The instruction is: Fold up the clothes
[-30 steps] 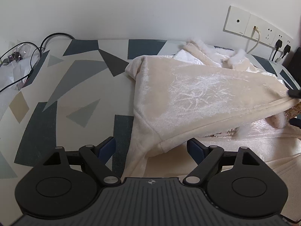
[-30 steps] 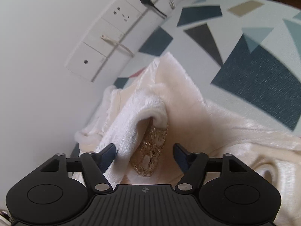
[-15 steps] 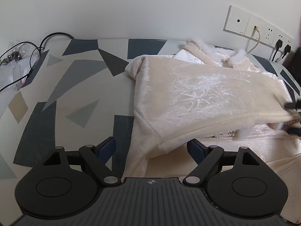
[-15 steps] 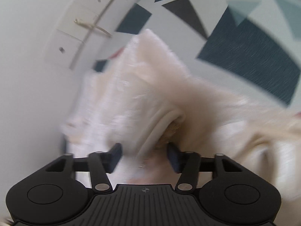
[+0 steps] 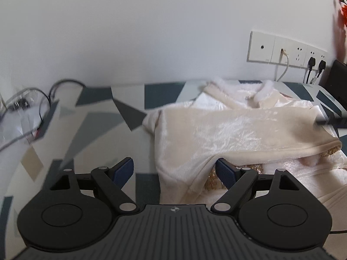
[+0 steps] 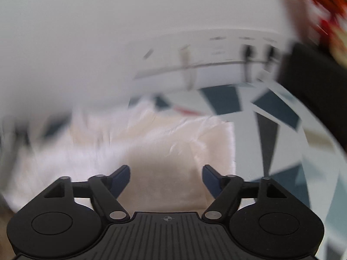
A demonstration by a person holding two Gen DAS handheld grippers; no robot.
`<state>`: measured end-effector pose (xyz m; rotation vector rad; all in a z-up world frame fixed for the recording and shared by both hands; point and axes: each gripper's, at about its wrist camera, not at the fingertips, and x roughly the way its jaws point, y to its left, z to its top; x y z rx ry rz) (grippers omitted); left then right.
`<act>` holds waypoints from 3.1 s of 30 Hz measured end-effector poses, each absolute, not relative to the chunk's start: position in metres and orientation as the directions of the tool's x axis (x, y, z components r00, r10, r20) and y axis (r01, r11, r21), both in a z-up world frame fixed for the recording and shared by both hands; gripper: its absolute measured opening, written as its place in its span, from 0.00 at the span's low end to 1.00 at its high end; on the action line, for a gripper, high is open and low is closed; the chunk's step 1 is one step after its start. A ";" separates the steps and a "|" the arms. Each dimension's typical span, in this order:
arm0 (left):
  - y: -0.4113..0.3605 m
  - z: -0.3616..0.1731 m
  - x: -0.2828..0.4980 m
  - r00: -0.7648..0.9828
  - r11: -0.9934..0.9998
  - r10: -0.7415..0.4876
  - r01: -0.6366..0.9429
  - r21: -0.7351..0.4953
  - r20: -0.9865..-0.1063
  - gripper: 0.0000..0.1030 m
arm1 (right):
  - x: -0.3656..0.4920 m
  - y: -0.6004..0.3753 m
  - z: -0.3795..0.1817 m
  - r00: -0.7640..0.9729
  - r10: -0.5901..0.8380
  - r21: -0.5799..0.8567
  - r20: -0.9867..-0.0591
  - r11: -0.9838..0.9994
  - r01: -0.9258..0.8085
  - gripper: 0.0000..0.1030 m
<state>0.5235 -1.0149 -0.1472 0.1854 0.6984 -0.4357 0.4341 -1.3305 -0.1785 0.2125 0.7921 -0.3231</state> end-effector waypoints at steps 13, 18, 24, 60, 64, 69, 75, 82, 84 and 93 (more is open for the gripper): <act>-0.973 -0.173 0.660 0.438 0.831 -0.529 0.095 -0.547 -0.727 0.46 | 0.439 -1.336 -0.205 0.587 -0.163 0.081 -0.793 0.927 0.366 0.76; -0.970 -0.204 0.698 0.359 0.774 -0.570 -0.068 -0.630 -0.739 0.46 | 0.446 -1.340 -0.206 0.574 -0.153 0.110 -0.804 0.911 0.397 0.78; -0.979 -0.213 0.715 0.360 0.739 -0.593 -0.112 -0.665 -0.720 0.46 | 0.448 -1.341 -0.191 0.571 -0.159 0.161 -0.806 0.869 0.469 0.78; -0.974 -0.149 0.529 0.532 0.859 -0.391 0.504 -0.090 -0.751 0.91 | 0.399 -1.332 -0.167 0.512 -0.274 0.071 -0.814 0.828 0.556 0.99; -0.962 -0.156 0.494 0.502 0.825 -0.452 0.550 -0.131 -0.737 0.92 | 0.348 -1.327 -0.170 0.468 -0.304 0.052 -0.830 0.792 0.608 0.99; -0.966 -0.165 0.463 0.473 0.800 -0.459 0.588 -0.118 -0.752 0.93 | 0.296 -1.310 -0.175 0.433 -0.300 0.019 -0.850 0.804 0.594 0.99; -0.978 -0.175 0.441 0.457 0.789 -0.418 0.611 -0.065 -0.785 0.96 | 0.275 -1.298 -0.183 0.430 -0.294 -0.020 -0.854 0.843 0.537 0.99; -0.987 -0.201 0.430 0.472 0.852 -0.282 0.523 0.008 -0.835 1.00 | 0.285 -1.294 -0.192 0.486 -0.210 -0.021 -0.848 0.930 0.366 0.66; -0.983 -0.207 0.424 0.503 0.858 -0.283 0.514 0.019 -0.816 1.00 | 0.279 -1.300 -0.198 0.493 -0.202 -0.006 -0.846 0.928 0.372 0.65; -0.987 -0.205 0.423 0.503 0.906 -0.224 0.423 0.012 -0.835 1.00 | 0.276 -1.325 -0.212 0.517 -0.172 0.037 -0.838 0.928 0.370 0.89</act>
